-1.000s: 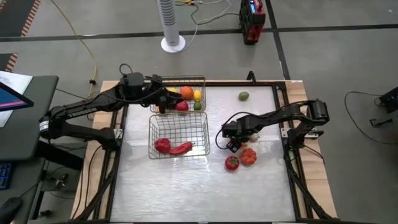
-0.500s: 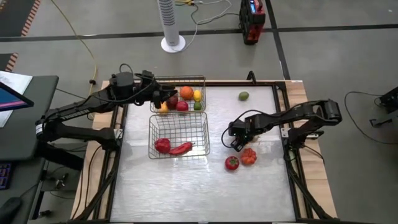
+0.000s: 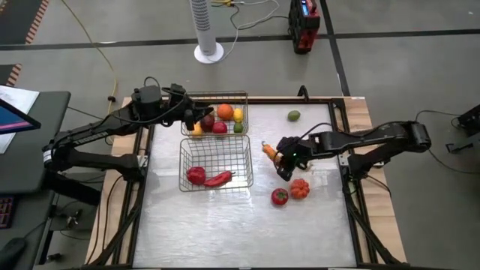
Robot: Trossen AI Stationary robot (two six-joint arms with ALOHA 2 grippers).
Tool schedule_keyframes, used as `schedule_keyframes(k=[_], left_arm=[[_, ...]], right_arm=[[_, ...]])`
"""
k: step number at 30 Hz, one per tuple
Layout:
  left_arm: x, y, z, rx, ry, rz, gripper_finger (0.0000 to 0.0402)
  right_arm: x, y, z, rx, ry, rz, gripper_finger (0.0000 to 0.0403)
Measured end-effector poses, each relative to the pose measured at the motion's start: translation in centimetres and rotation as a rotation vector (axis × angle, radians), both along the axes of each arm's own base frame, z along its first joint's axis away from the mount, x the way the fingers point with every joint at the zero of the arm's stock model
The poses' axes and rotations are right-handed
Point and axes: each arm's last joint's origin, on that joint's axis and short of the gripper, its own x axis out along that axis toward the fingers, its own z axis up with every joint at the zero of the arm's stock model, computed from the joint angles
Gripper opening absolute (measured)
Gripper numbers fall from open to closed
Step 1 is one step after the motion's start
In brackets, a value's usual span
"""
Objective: Sort produce into baskets
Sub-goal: Put the yellow jalapeno pepper into the bottom mesh basket, then put the brown potato into the bottom mesh basket
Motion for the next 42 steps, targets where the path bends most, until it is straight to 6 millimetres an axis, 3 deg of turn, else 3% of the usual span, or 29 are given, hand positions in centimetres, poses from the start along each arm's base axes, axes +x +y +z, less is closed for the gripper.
schedule_keyframes(k=[4, 8, 14, 21, 27, 31, 33, 39, 42], left_arm=[[-0.2, 0.5, 0.0, 0.039, 0.014, 0.015, 0.0183], [-0.4, 1.0, 0.0, 0.07, 0.026, 0.033, 0.0183], [-0.7, 1.5, -0.1, 0.088, 0.042, 0.04, 0.0183], [-0.8, 1.5, -0.5, 0.075, 0.079, 0.024, 0.0183], [-0.7, 1.3, -0.6, 0.051, 0.082, -0.044, 0.0183], [-0.8, 1.1, -0.7, 0.009, 0.077, -0.105, 0.0183], [-0.9, 0.9, -0.7, -0.011, 0.074, -0.127, 0.0183], [-1.5, 0.4, -0.8, -0.066, 0.091, -0.155, 0.0183], [-1.7, 0.2, -0.7, -0.07, 0.087, -0.154, 0.0183]], right_arm=[[1.1, 0.0, 2.3, -0.036, -0.212, 0.042, 0.0131], [2.6, -0.5, 3.3, -0.048, -0.389, 0.026, 0.014], [6.1, -1.0, 2.2, -0.049, -0.532, 0.008, 0.0149], [10.8, -1.3, 1.6, -0.046, -0.465, 0.096, 0.0162], [13.6, -2.2, 2.5, -0.019, -0.383, 0.211, 0.0241], [13.2, -3.3, 3.3, 0.007, -0.234, 0.214, 0.0294], [12.0, -3.9, 3.6, 0.004, -0.12, 0.19, 0.0307], [7.4, -5.2, 6.1, -0.095, -0.011, 0.096, 0.0312], [4.9, -5.3, 6.1, -0.142, 0.051, 0.04, 0.0308]])
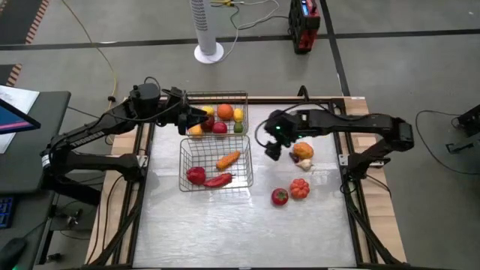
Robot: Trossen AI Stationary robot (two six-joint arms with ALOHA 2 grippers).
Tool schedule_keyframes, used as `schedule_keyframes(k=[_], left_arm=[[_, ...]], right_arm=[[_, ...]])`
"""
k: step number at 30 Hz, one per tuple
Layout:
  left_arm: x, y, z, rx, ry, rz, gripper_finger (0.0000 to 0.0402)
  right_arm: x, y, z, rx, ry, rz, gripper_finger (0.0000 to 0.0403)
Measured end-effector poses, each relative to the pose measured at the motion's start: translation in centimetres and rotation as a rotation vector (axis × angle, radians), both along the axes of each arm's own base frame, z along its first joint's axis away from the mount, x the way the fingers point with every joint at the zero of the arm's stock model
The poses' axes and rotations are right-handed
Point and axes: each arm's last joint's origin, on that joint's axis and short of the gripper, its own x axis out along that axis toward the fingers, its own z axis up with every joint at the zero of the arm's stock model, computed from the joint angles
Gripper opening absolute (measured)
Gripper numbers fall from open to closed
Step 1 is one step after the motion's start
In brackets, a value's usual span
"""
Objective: Sort produce into baskets
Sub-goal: Put the brown potato into the bottom mesh basket
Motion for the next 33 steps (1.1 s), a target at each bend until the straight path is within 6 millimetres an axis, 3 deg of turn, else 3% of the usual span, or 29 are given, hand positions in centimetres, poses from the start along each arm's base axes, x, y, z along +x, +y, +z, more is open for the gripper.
schedule_keyframes(k=[7, 13, 19, 33], left_arm=[[0.2, -0.5, 0.0, -0.013, 0.006, 0.017, 0.0183], [0.4, -0.7, -0.1, 0.0, 0.013, 0.05, 0.0183], [0.4, -0.7, -0.1, 0.0, 0.012, 0.058, 0.0183], [0.4, -0.7, -0.1, 0.026, 0.017, 0.054, 0.0183]], right_arm=[[-5.9, 0.0, -3.2, 0.047, 0.097, -0.153, 0.0307], [-9.0, -0.2, -6.5, 0.069, 0.196, -0.177, 0.0335], [-10.3, -1.3, -7.8, 0.079, 0.26, -0.222, 0.0395], [-11.2, -2.7, -12.0, 0.138, 0.451, -0.246, 0.036]])
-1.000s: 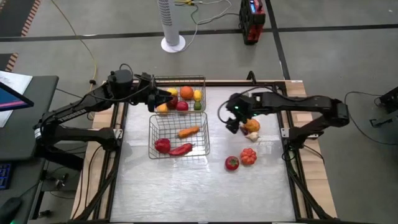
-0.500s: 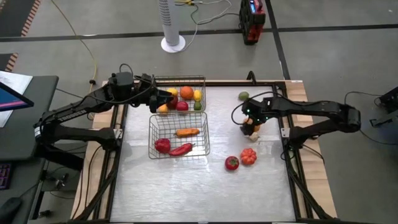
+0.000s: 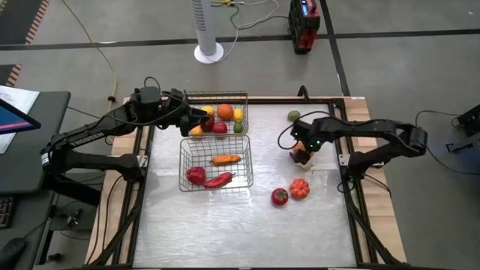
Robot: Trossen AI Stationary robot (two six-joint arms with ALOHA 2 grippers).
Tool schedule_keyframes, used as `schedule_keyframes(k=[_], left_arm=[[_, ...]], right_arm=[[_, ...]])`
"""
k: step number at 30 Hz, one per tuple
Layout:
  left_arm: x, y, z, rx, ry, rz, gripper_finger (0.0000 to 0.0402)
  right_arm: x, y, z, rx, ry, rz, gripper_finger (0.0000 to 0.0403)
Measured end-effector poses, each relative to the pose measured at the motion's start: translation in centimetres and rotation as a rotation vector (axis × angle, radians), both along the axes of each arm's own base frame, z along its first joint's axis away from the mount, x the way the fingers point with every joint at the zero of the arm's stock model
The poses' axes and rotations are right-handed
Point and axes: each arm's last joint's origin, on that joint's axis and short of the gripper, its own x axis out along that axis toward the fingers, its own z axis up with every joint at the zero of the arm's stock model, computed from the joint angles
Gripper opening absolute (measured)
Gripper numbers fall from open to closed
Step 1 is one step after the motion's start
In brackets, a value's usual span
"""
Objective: Sort produce into baskets
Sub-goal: Put the brown potato into the bottom mesh basket
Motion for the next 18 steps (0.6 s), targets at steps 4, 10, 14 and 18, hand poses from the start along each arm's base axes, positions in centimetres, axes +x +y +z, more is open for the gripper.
schedule_keyframes(k=[4, 10, 14, 18], left_arm=[[0.0, 0.0, 0.0, 0.022, 0.005, -0.006, 0.0183], [-0.2, -0.1, 0.4, 0.077, -0.015, -0.015, 0.0183], [-0.3, -0.3, 2.0, 0.16, -0.152, -0.018, 0.0183], [-0.5, -0.5, 3.3, 0.241, -0.26, -0.004, 0.0183]], right_arm=[[0.9, 0.0, -0.2, -0.019, -0.057, 0.016, 0.0332], [2.4, -0.3, 0.0, -0.049, -0.212, -0.056, 0.0302], [3.4, -0.1, 0.6, -0.04, -0.303, -0.101, 0.0302], [4.7, 0.6, 2.2, -0.049, -0.363, -0.056, 0.0302]])
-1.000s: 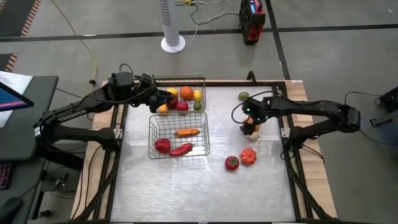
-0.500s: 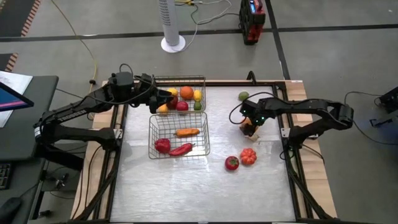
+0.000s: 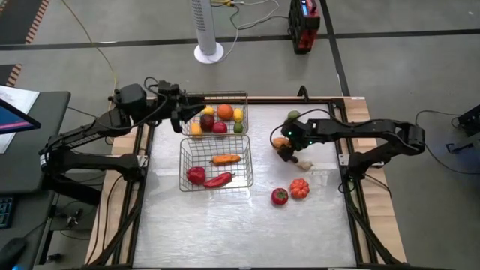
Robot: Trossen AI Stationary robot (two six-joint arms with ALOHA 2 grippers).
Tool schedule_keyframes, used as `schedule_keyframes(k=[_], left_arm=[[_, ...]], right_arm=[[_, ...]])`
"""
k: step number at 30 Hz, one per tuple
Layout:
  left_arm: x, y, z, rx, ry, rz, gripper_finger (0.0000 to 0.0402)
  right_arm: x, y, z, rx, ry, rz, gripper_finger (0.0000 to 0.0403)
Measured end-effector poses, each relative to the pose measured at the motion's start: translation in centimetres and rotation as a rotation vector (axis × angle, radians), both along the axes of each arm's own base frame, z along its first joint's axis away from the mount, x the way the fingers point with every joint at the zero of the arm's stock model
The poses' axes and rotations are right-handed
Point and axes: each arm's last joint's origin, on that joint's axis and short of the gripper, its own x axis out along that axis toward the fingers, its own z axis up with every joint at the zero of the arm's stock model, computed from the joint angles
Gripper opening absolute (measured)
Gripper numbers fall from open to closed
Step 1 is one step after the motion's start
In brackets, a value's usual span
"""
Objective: Sort produce into baskets
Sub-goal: Put the brown potato into the bottom mesh basket
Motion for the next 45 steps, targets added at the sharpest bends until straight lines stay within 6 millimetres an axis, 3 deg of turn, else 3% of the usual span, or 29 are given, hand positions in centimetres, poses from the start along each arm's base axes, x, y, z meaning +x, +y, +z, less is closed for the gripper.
schedule_keyframes(k=[6, 12, 23, 28, 31, 37, 45], left_arm=[[0.3, 0.7, -0.6, -0.08, 0.023, 0.174, 0.0183], [1.4, 1.1, -0.4, -0.114, -0.052, 0.165, 0.0183], [2.0, -0.5, 0.4, -0.114, 0.029, 0.172, 0.0183], [1.4, -0.9, 0.8, -0.15, 0.145, 0.212, 0.0183], [1.0, -0.6, 0.7, -0.153, 0.205, 0.234, 0.0183], [0.6, 0.1, 1.1, -0.105, 0.208, 0.114, 0.0183], [0.2, 0.7, 1.4, -0.047, 0.199, 0.128, 0.0183]], right_arm=[[3.0, 1.4, 3.8, -0.054, -0.225, 0.019, 0.0302], [5.6, 3.6, 7.2, -0.091, -0.517, 0.062, 0.0302], [8.5, 7.4, 9.1, -0.089, -0.799, 0.176, 0.0302], [10.4, 7.3, 8.1, -0.064, -0.724, 0.232, 0.0302], [12.3, 7.3, 8.6, -0.08, -0.72, 0.316, 0.0302], [15.6, 6.9, 8.6, -0.141, -0.605, 0.487, 0.0307], [18.0, 5.5, 7.6, -0.003, -0.451, 0.583, 0.0374]])
